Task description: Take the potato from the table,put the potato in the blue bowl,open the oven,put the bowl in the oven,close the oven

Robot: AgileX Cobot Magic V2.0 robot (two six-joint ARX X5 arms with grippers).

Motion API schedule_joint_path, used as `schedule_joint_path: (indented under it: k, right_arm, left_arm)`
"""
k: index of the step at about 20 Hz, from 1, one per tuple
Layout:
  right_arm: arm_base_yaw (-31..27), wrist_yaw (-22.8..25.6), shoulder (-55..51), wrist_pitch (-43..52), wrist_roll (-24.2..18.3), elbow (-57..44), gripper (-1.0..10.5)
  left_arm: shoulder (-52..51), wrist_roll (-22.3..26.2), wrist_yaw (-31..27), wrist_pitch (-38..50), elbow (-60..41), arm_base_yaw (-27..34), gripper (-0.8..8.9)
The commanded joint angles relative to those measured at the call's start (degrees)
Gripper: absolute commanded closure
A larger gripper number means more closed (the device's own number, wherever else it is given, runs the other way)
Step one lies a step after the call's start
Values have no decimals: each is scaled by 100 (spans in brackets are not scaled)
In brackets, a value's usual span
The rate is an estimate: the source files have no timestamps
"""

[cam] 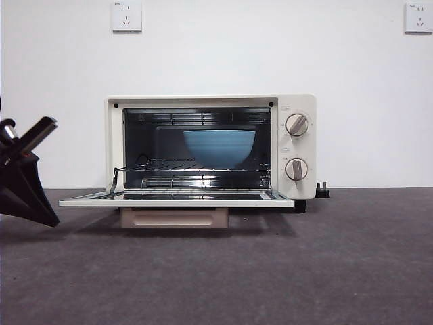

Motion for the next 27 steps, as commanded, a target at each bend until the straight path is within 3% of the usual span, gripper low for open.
schedule_joint_path:
  k: [1,8,19,27]
  right_arm:
    - [4,-85,-7,199,66,-37,958]
    - [4,-96,-4,232,26,-37,958]
    - [4,-90,-4,44,26,-37,958]
    - [4,-90,-4,-42,87,-37,958]
  left_arm:
    - [157,-398,116,234,-37,13,821]
    - [339,-866,402,752,-37,15,821]
    - [339,-1174,765,1176,-35,15,821]
    - [339,-1558,1399,1506,-22,15,821]
